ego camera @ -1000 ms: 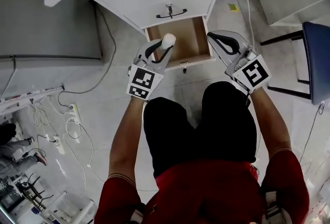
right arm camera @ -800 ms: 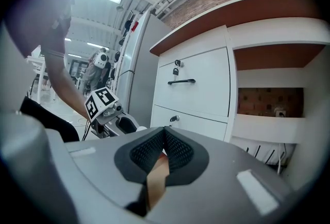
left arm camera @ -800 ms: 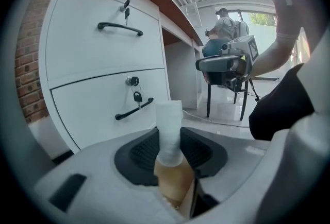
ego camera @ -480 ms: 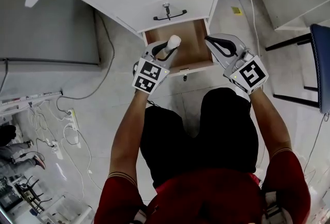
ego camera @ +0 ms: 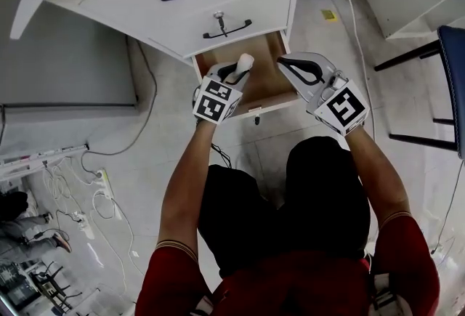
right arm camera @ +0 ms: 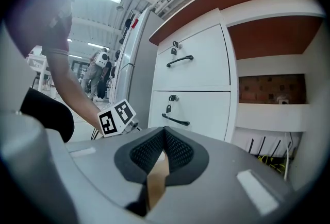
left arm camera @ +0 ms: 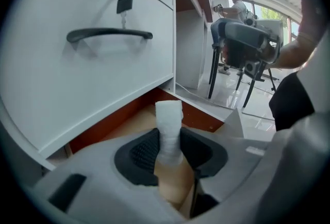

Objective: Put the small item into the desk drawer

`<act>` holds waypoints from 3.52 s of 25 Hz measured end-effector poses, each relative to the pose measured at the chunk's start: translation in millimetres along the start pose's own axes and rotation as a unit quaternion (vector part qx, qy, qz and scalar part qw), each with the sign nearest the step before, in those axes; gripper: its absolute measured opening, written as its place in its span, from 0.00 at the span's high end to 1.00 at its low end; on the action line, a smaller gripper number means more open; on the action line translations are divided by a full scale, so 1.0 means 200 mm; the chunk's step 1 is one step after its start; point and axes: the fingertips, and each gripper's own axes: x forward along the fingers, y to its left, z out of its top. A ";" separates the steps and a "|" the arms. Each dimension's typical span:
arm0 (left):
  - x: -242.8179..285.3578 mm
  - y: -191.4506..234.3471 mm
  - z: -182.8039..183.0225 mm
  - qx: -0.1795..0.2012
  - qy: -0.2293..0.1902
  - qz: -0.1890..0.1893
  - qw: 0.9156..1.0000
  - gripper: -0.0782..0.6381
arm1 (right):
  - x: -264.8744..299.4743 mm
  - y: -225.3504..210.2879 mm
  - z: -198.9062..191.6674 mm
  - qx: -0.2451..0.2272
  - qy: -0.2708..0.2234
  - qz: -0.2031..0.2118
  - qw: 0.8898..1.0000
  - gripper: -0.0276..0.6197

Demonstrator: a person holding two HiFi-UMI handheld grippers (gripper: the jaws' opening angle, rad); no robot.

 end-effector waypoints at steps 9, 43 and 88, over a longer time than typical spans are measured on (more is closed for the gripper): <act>0.22 0.10 -0.07 -0.050 0.040 0.008 0.998 0.71 | -0.03 -0.05 -0.08 -0.004 0.004 -0.010 1.000 0.94; 0.42 0.26 -0.36 -0.176 0.139 0.070 0.972 0.62 | 0.04 -0.01 -0.24 0.016 0.033 0.008 0.999 0.94; -1.44 -0.19 1.05 0.040 -0.266 0.084 0.959 0.88 | 0.04 0.20 1.04 0.029 -0.029 0.073 0.997 0.94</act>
